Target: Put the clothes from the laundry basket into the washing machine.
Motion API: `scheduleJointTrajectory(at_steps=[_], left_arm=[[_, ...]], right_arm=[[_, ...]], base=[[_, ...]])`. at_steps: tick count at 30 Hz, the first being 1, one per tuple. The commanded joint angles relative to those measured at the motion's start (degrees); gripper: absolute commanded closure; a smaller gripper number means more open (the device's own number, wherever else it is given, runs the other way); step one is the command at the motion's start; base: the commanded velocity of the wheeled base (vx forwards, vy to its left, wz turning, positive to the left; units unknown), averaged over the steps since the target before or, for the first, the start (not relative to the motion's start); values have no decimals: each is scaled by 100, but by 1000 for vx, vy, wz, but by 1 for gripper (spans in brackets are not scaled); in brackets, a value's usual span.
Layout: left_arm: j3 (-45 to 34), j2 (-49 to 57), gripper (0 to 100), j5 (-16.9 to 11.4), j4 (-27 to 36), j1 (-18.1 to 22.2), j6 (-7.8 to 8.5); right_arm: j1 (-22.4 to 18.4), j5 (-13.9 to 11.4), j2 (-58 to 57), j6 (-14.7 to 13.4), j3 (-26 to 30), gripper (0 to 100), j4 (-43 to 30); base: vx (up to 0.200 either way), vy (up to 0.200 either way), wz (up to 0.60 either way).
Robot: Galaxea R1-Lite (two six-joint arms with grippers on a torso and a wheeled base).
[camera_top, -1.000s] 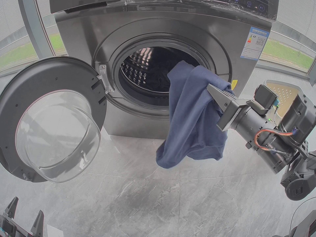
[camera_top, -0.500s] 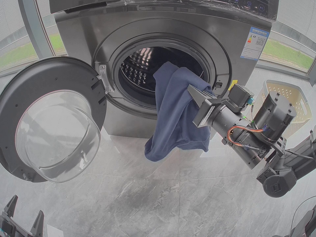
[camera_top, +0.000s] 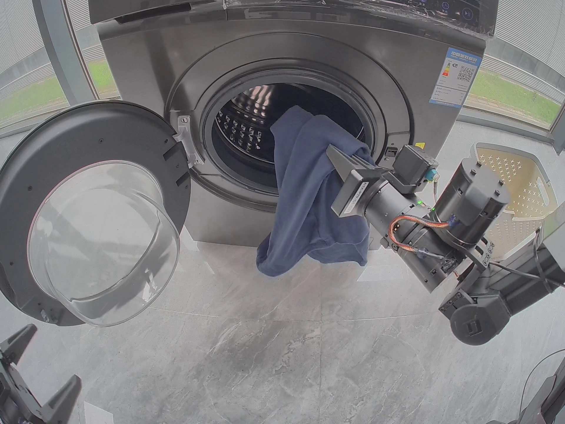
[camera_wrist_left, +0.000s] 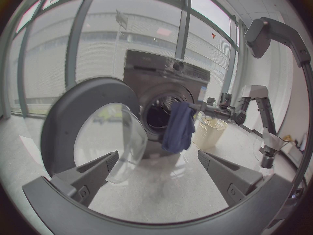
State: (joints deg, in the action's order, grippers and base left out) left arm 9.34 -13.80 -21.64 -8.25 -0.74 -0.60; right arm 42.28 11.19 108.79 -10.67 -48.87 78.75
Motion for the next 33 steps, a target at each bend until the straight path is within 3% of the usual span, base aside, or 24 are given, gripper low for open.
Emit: scheduleJointTrajectory(at_steps=[1,4,10,11,15,19,33], left_arm=[[-354,-2074,0,-816,-845,-224,209],[-336,-2839,0,-816,-1433,-497,236],[-231,-4746,0,-719,-3270,-1341,183],[-178,-5282,0,-666,-3798,-1525,192],[-90,-6293,0,-429,-4659,-2079,183],[147,-6838,0,-165,-4861,-2369,148],[1211,-8288,0,-156,-4888,-2492,112]], right_arm=[[-35,-20,406,91,-298,100,79],[-44,-82,406,109,-325,100,53],[-79,-152,371,91,-527,100,-106],[-88,-152,354,91,-527,100,-132],[-97,-152,345,91,-536,100,-141],[-106,-152,345,91,-606,100,-141],[-88,-82,354,65,-729,100,-114]], base=[[0,0,0],[0,0,0],[0,0,0],[0,0,0],[0,0,0],[0,0,0],[0,0,0]])
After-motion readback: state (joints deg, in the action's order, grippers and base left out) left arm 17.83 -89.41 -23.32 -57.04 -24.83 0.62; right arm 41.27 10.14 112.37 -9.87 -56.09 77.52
